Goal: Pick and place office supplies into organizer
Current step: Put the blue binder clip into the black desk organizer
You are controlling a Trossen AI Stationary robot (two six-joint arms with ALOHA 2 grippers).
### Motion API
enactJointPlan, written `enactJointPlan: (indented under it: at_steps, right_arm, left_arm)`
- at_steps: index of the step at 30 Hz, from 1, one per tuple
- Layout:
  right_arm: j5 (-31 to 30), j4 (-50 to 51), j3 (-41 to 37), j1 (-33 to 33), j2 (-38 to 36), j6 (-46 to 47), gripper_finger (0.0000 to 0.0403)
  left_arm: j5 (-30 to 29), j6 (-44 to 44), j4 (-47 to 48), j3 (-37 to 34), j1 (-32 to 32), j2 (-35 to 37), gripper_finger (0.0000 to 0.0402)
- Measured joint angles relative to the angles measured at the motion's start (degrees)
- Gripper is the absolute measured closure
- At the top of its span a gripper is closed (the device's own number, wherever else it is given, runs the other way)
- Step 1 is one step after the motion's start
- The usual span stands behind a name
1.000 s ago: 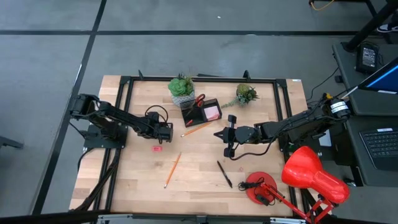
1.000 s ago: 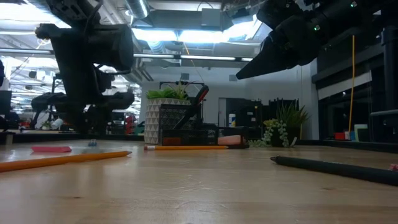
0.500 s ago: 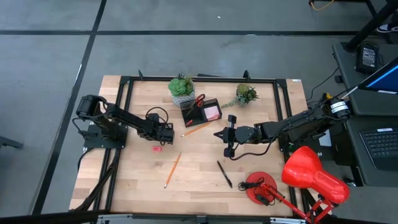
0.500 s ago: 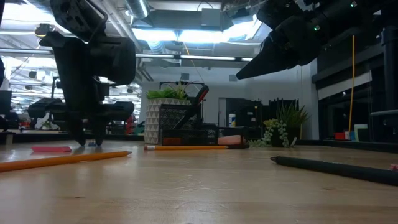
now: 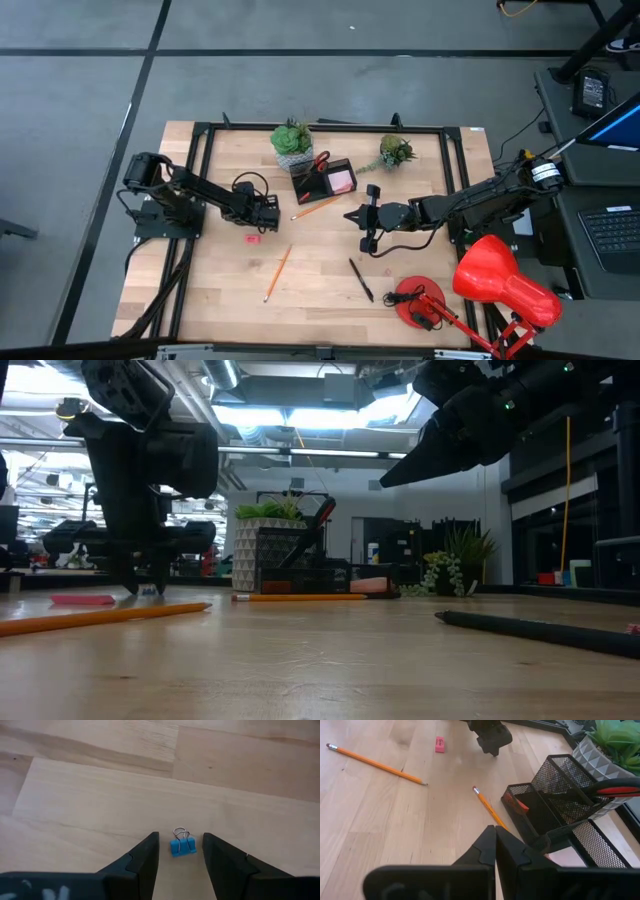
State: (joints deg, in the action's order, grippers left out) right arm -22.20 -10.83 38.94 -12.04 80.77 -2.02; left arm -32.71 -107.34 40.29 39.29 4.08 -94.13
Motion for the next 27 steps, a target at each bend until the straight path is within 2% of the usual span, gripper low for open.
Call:
enactJointPlan:
  at_steps: [13,27]
  right_arm:
    - [0.0,0.0,0.0,0.0,0.0,0.0,0.0393]
    - [0.0,0.0,0.0,0.0,0.0,0.0,0.0393]
  left_arm:
    - [1.0,1.5,0.0,0.0,0.0,0.0,0.0257]
    - [1.4,2.1,0.4,0.0,-0.1,0.0,0.0318]
